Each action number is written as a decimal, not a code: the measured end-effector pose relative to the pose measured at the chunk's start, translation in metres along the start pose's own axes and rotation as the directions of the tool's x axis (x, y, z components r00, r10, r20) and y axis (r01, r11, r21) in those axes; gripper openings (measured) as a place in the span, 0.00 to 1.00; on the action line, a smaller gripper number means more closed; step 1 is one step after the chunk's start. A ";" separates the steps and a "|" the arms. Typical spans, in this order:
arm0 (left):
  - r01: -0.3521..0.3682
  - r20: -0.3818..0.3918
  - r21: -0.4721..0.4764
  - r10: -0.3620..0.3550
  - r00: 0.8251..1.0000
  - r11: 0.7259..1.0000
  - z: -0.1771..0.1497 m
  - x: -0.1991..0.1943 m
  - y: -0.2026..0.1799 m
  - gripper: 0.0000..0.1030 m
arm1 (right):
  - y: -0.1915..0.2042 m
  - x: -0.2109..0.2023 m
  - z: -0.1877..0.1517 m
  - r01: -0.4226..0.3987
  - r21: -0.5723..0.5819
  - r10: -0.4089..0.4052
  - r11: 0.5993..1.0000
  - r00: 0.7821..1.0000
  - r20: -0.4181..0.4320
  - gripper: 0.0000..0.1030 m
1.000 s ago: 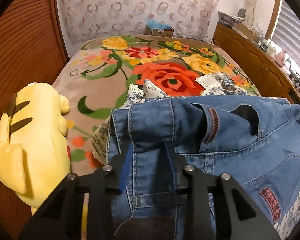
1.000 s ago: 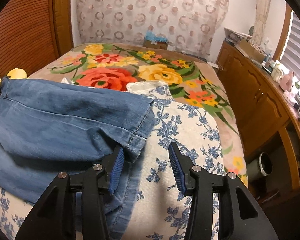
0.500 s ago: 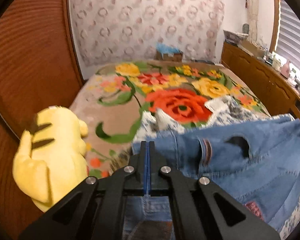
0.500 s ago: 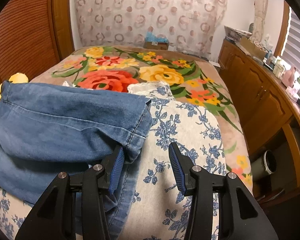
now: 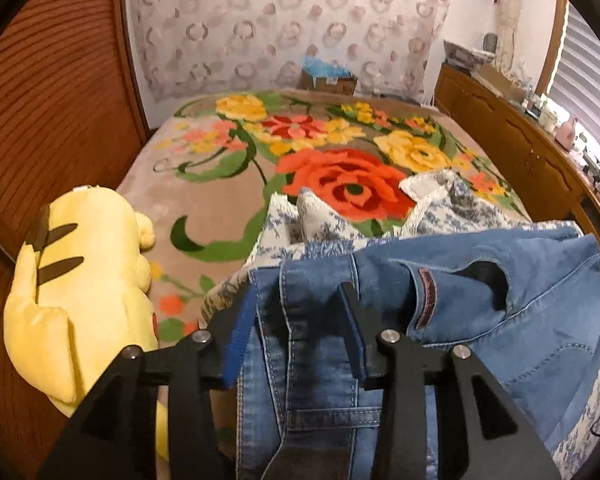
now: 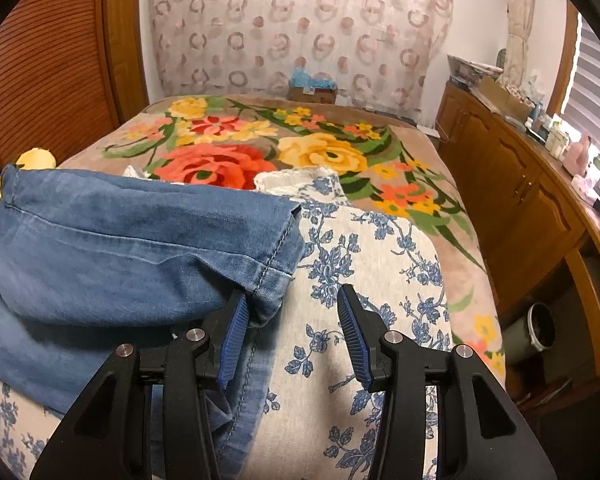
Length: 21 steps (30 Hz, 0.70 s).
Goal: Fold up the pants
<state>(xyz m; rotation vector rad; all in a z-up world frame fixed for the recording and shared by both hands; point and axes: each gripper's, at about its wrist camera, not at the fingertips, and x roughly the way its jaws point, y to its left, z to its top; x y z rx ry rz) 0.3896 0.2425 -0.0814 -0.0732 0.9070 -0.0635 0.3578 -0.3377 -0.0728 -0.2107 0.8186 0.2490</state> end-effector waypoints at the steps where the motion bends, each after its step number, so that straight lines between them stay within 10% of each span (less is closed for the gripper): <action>1: 0.008 -0.011 0.001 -0.008 1.000 1.000 -0.001 0.004 -0.001 0.41 | 0.000 0.000 0.000 -0.001 0.001 0.001 1.000 1.000 -0.001 0.44; 11: 0.105 -0.084 -0.064 -0.110 0.990 0.992 0.001 0.032 -0.001 0.41 | 0.001 0.001 -0.002 0.002 -0.004 -0.001 1.000 1.000 0.003 0.44; 16: 0.113 -0.052 -0.057 -0.116 0.992 0.992 0.000 0.031 -0.006 0.10 | 0.001 0.000 -0.002 -0.003 0.000 0.003 1.000 1.000 0.002 0.44; 21: 0.073 0.047 -0.017 -0.072 0.996 0.997 0.006 -0.001 -0.016 0.06 | 0.001 0.000 -0.001 -0.008 0.003 0.008 1.000 1.000 0.009 0.44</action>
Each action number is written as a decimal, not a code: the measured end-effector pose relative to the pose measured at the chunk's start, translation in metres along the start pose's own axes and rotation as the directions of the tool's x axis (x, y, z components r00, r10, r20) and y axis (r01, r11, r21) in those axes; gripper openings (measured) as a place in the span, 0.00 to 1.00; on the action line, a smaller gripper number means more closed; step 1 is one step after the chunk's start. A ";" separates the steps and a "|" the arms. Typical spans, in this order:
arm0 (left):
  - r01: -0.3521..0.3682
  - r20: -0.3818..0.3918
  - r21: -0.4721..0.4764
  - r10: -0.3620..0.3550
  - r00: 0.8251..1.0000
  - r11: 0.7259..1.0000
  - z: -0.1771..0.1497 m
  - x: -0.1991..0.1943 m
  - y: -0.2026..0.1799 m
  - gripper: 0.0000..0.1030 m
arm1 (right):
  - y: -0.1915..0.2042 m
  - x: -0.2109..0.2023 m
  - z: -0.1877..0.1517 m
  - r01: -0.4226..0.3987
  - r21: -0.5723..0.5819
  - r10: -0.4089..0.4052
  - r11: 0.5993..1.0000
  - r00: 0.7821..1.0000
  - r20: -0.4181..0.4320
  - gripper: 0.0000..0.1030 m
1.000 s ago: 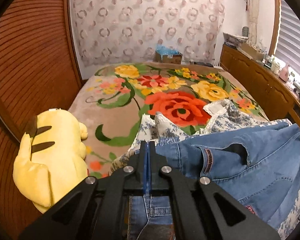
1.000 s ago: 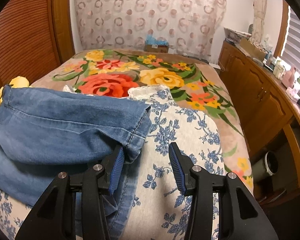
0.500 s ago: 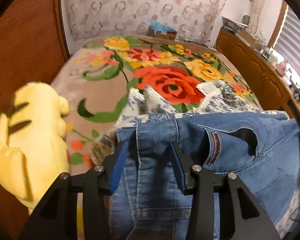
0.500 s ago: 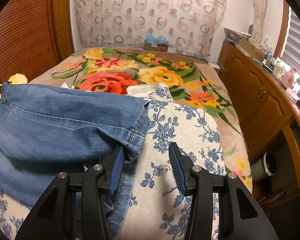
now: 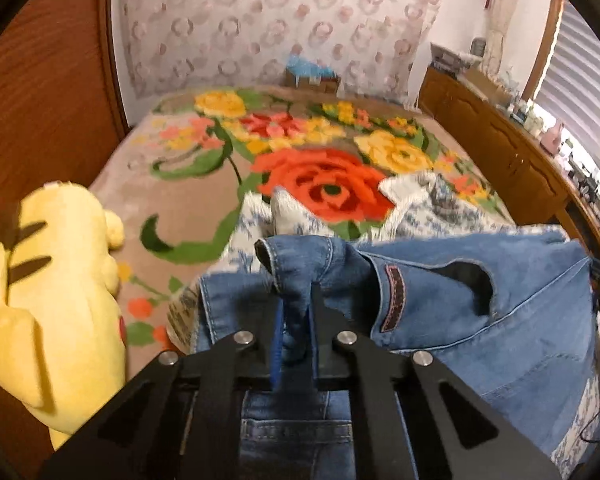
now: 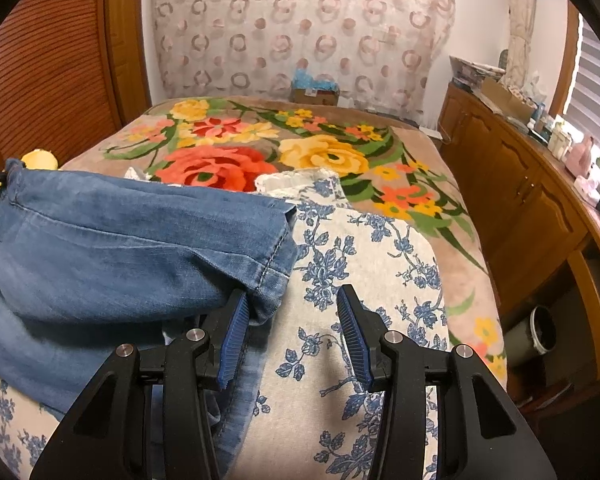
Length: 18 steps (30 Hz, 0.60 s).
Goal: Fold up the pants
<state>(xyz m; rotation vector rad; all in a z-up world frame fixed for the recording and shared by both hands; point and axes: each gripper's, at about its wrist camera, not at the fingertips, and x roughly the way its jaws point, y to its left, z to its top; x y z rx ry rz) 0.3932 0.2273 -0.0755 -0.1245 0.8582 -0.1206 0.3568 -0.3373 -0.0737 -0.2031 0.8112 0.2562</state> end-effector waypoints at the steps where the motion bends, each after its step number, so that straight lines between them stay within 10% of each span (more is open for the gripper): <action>1: 0.002 0.027 -0.007 -0.002 1.000 1.000 0.005 -0.008 0.001 0.06 | 0.000 -0.001 0.001 -0.003 0.003 0.003 1.000 1.000 0.003 0.44; 8: -0.054 0.116 -0.002 0.054 0.992 0.999 0.032 -0.031 0.003 0.07 | 0.000 -0.006 0.005 -0.008 0.006 0.008 1.000 1.000 0.030 0.44; 18: -0.103 0.032 0.018 0.102 0.994 0.995 0.014 -0.012 -0.002 0.17 | -0.002 0.003 0.013 -0.057 0.003 0.057 0.998 0.998 0.021 0.40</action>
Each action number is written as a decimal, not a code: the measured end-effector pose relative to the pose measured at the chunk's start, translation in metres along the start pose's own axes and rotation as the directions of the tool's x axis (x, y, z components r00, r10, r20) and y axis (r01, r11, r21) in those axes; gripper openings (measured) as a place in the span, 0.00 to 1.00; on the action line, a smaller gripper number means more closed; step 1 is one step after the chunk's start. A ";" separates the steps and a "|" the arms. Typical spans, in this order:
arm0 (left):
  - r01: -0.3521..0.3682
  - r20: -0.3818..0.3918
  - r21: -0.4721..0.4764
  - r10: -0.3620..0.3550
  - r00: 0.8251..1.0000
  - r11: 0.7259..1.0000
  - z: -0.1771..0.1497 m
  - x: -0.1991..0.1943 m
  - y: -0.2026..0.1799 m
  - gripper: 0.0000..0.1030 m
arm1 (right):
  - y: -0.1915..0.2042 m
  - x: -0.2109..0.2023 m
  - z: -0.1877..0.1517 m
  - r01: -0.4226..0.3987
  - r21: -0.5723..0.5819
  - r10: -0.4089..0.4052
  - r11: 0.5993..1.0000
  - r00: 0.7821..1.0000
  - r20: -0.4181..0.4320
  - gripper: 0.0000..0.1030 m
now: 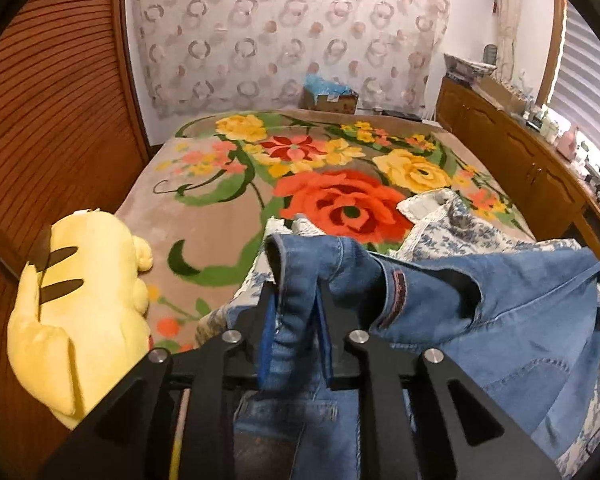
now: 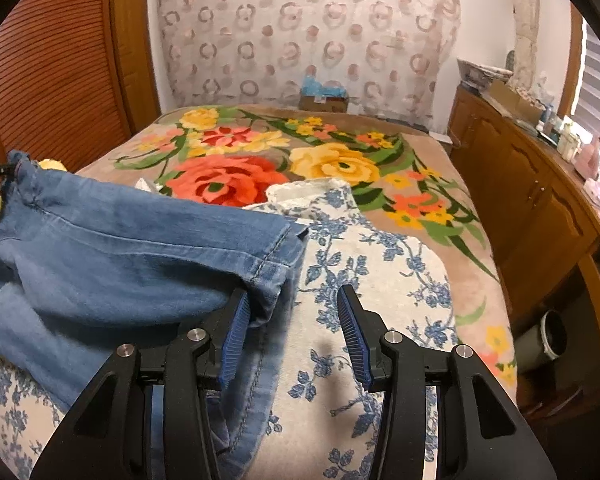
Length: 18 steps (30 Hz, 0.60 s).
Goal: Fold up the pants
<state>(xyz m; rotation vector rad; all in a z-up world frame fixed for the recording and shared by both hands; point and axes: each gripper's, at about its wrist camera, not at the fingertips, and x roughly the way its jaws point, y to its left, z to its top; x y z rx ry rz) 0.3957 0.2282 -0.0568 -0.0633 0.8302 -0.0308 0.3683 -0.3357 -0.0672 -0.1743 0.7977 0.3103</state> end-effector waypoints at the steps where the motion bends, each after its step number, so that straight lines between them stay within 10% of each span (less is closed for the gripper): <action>1: 0.004 0.001 0.000 -0.004 1.000 1.000 -0.002 -0.003 0.001 0.19 | 0.000 0.001 0.001 -0.005 -0.001 0.005 1.000 1.000 0.000 0.36; 5: 0.012 0.020 0.006 -0.012 1.000 1.000 -0.010 -0.023 0.000 0.30 | 0.005 0.002 0.016 -0.044 -0.021 0.045 0.999 0.998 0.031 0.10; 18: 0.065 0.045 0.070 -0.068 0.997 0.995 -0.055 -0.067 -0.047 0.38 | 0.014 -0.028 0.012 -0.027 0.030 0.026 0.999 0.998 0.054 0.34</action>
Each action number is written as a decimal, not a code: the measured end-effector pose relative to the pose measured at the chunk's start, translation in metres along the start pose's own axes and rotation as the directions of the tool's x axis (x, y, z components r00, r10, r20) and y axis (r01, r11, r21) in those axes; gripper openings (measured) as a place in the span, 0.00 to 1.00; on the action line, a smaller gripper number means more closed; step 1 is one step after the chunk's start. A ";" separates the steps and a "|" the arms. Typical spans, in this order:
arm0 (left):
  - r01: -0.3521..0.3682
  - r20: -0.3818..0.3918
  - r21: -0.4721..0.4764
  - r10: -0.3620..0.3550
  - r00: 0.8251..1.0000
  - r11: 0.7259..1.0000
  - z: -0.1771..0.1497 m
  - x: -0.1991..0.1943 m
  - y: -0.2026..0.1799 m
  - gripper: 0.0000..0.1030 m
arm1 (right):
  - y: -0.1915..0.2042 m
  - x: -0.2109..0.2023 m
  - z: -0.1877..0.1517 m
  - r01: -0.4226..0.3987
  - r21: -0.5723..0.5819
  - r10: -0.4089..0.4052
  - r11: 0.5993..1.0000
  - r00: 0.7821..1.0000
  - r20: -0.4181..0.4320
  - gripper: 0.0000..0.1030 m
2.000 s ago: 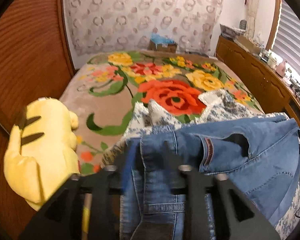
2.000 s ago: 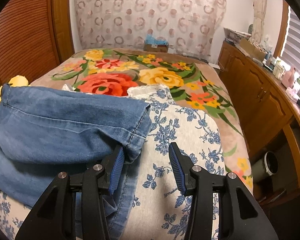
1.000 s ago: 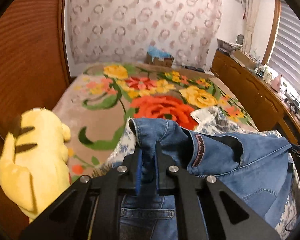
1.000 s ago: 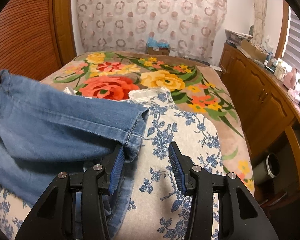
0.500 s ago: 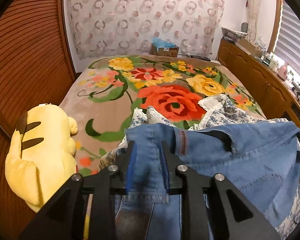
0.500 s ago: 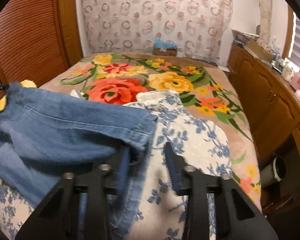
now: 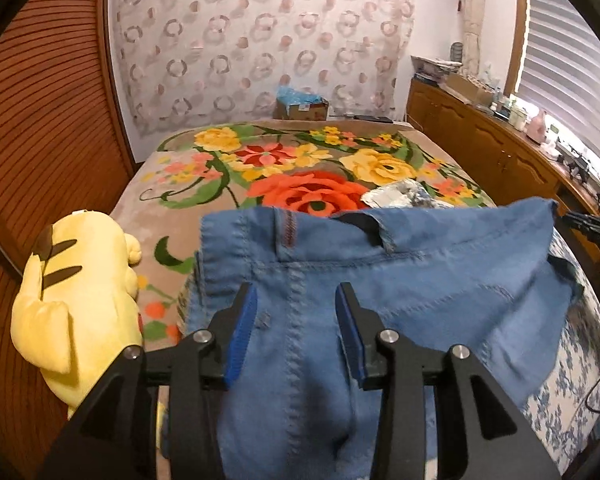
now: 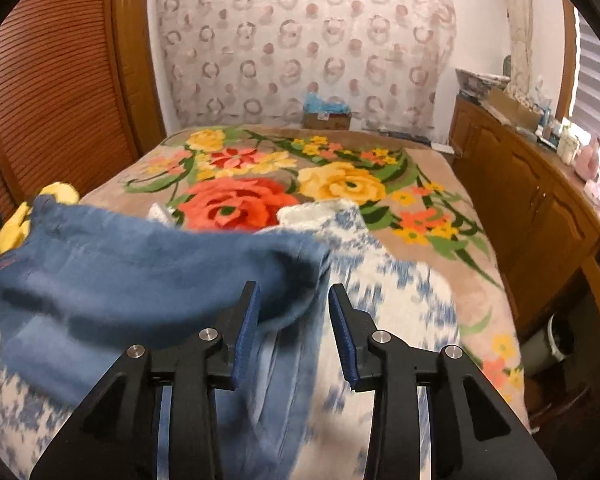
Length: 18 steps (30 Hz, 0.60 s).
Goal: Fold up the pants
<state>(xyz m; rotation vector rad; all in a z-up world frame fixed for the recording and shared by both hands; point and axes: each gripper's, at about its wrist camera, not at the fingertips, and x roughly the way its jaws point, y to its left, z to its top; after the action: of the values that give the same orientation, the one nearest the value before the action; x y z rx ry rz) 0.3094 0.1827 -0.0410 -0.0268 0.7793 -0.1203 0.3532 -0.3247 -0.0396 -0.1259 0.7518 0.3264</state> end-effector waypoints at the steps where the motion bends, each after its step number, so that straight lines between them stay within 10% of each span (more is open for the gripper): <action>1: 0.004 0.000 -0.002 -0.004 1.000 1.000 -0.004 -0.001 -0.003 0.38 | 0.001 -0.004 -0.007 -0.012 0.000 0.012 1.000 1.000 -0.013 0.34; 8: 0.012 -0.012 0.013 -0.012 1.000 1.000 -0.025 -0.009 -0.023 0.38 | 0.019 -0.005 -0.054 -0.065 -0.034 0.061 0.997 0.991 -0.115 0.34; 11: 0.012 -0.023 0.011 -0.011 1.000 1.000 -0.033 -0.009 -0.027 0.38 | 0.021 0.001 -0.061 -0.057 -0.037 0.051 0.998 0.989 -0.141 0.15; 18: -0.020 -0.014 0.014 0.020 1.000 1.000 -0.044 -0.019 -0.028 0.38 | -0.001 -0.043 -0.058 -0.043 0.054 0.045 0.998 0.998 -0.041 0.02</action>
<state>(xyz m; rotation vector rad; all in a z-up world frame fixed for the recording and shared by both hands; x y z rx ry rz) 0.2624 0.1580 -0.0569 -0.0050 0.7922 -0.1070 0.2861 -0.3491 -0.0519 -0.0663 0.8056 0.3465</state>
